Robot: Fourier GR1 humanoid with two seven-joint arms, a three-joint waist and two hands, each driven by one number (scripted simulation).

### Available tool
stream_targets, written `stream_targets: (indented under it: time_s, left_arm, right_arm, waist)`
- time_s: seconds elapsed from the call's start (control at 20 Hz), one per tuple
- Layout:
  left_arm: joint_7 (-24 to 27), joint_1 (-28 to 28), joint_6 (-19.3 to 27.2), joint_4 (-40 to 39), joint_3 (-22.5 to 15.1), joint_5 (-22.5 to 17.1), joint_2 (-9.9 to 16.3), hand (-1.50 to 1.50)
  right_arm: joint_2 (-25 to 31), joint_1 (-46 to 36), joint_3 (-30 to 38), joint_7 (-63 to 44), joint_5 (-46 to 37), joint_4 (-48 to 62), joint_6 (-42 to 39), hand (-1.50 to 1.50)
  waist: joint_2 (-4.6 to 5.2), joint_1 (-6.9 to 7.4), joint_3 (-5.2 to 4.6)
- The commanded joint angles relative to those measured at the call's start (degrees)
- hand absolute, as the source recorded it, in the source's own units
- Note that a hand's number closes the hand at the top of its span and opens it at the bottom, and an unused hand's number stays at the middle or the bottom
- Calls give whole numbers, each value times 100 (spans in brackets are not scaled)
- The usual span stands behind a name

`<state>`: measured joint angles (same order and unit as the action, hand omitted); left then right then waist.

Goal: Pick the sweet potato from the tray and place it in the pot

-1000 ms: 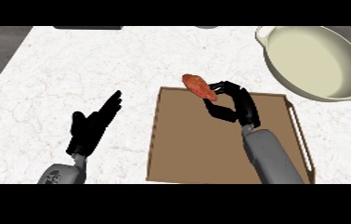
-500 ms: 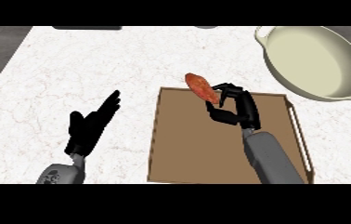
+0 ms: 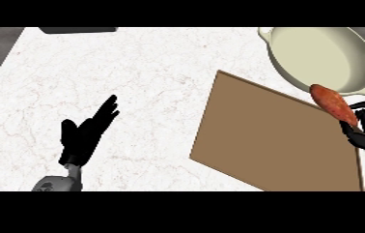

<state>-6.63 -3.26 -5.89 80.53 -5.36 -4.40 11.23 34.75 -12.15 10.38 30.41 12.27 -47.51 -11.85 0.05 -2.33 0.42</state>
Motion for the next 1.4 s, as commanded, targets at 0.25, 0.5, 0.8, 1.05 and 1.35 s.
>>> stream_targets:
  time_s: [0.25, 0.5, 0.8, 1.05, 1.35]
  left_arm:
    - [-114, -15, -106, -6, -293, 68, -204, 0]
    - [-241, -144, -107, -59, -135, 119, -46, 0]
    - [2, -210, 17, -357, -217, 342, -256, 0]
    - [-202, -203, -7, -157, -235, 299, -338, 0]
    - [-242, -414, 41, -277, -260, 376, -461, 0]
  right_arm:
    - [1834, -93, 737, 1687, -356, 2057, -929, 150]
    - [2200, -434, 647, 2248, -800, 2444, -550, 150]
    - [2558, -1456, 496, 1632, -1179, 2727, -212, 150]
    - [2655, -2204, 207, 896, -1513, 2368, -162, 150]
    - [2427, -3200, -452, -115, -2278, 2268, 27, 150]
  waist:
    - [62, 390, -6]
    - [41, 376, -16]
    - [38, 371, -30]
    - [22, 362, -39]
    - [48, 435, -41]
